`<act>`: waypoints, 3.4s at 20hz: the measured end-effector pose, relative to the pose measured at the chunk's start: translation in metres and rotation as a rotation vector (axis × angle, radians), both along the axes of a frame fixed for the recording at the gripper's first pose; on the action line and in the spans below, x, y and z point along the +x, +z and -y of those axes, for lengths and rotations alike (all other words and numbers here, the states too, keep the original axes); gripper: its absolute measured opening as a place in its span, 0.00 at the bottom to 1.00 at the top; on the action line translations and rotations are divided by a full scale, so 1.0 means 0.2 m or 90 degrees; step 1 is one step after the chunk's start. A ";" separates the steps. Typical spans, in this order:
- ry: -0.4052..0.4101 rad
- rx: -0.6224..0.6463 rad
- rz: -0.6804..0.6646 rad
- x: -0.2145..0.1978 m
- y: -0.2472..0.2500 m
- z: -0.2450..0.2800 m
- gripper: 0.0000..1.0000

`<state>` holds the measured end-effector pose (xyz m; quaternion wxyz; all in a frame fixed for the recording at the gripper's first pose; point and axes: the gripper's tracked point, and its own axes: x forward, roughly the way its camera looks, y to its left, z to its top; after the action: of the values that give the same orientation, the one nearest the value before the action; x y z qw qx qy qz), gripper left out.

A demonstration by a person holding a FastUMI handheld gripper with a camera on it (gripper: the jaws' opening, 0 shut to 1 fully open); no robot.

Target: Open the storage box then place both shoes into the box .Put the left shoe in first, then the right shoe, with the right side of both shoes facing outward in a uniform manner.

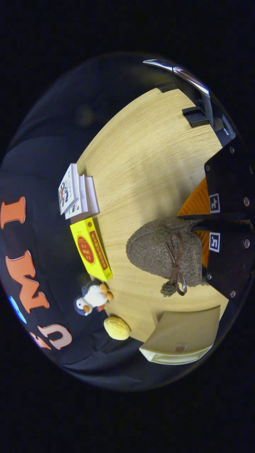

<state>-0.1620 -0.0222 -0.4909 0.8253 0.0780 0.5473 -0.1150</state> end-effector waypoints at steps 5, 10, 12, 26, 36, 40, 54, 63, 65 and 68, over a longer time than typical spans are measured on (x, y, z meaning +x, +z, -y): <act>0.067 0.037 0.026 0.16 0.24 -0.47 0.05; 0.116 0.095 0.027 0.24 0.28 -1.00 0.05; 0.131 0.109 0.021 0.26 0.26 -1.18 0.06; 0.143 0.077 -0.070 0.18 -0.03 -1.68 0.06; 0.182 0.142 -0.007 0.18 0.25 -1.64 0.57; 0.202 0.125 0.111 0.33 0.52 -1.41 0.75; 0.148 -0.089 0.442 0.53 1.41 -0.12 0.92; 0.125 -0.099 0.540 0.52 1.60 0.13 0.95; 0.128 -0.098 0.542 0.51 1.61 0.15 0.96; 0.128 -0.108 0.553 0.52 1.62 0.18 0.97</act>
<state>-0.0579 -0.0586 -0.1663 0.9890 -0.0025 0.1438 -0.0356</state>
